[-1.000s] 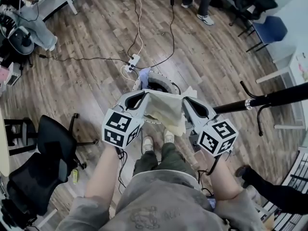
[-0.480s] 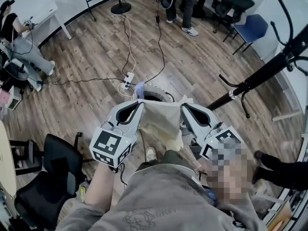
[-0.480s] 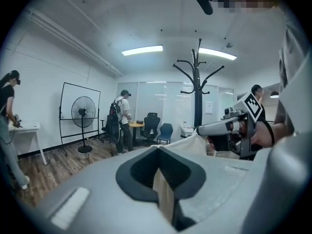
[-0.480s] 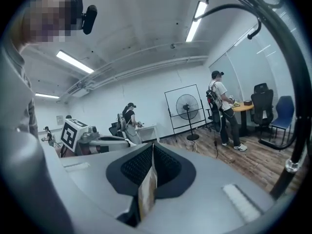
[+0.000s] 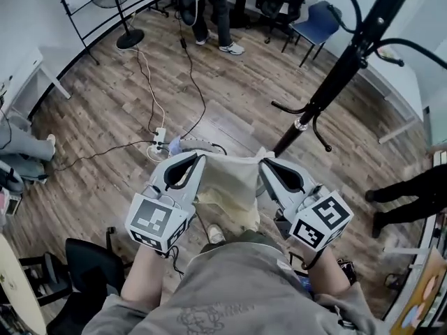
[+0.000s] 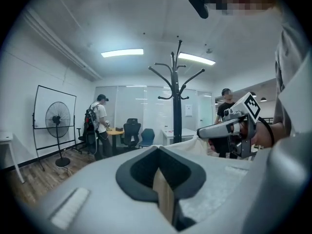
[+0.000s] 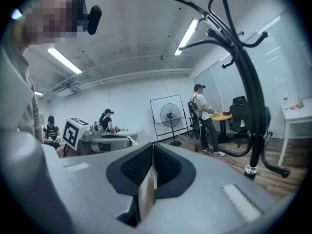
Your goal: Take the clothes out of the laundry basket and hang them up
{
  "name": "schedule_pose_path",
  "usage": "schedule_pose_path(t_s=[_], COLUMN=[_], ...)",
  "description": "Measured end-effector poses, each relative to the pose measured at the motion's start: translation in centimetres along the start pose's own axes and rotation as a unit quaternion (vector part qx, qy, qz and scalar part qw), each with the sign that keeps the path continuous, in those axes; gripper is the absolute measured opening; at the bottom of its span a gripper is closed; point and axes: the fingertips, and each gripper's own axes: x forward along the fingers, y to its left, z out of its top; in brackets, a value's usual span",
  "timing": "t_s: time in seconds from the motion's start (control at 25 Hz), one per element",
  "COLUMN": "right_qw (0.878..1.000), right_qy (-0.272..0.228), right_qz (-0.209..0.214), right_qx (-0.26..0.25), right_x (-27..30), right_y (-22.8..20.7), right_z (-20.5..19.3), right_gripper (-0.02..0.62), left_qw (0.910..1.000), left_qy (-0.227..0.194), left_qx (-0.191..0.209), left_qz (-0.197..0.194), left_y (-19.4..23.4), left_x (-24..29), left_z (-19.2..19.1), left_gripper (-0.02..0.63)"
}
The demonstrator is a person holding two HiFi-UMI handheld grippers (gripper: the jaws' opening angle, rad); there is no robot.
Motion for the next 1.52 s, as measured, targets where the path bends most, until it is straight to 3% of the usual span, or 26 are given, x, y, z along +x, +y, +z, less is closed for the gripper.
schedule_pose_path(t_s=[0.44,0.76,1.08,1.24,1.52], right_qw=[0.991,0.983,0.976,0.973,0.969], right_qy=[-0.080,-0.100,-0.119,-0.137,-0.158], right_qz=[-0.107,-0.157,-0.185,-0.185,-0.168], right_qx=[-0.003,-0.003,-0.005,-0.029,-0.085], right_x=[-11.5,-18.7,-21.9,-22.2,-19.6], right_y=[-6.6,-11.1,-14.9,-17.5,-21.8], right_z=[3.9,4.7,5.5,8.5,14.8], right_gripper=[0.029,0.030,0.030,0.030,0.030], left_qw=[0.9907,0.9828,0.9801,0.9795,0.9824], left_qy=[-0.032,-0.036,-0.043,-0.068,-0.108], left_qx=[0.037,0.042,0.036,0.022,0.032], left_qz=[-0.127,-0.176,-0.191,-0.189,-0.149], left_y=[-10.5,-17.5,-20.6,-20.5,-18.3], left_x=[8.4,12.1,15.1,17.6,20.5], left_z=[5.2,6.7,7.5,9.9,14.5], left_gripper=[0.002,0.002,0.003,0.002,0.002])
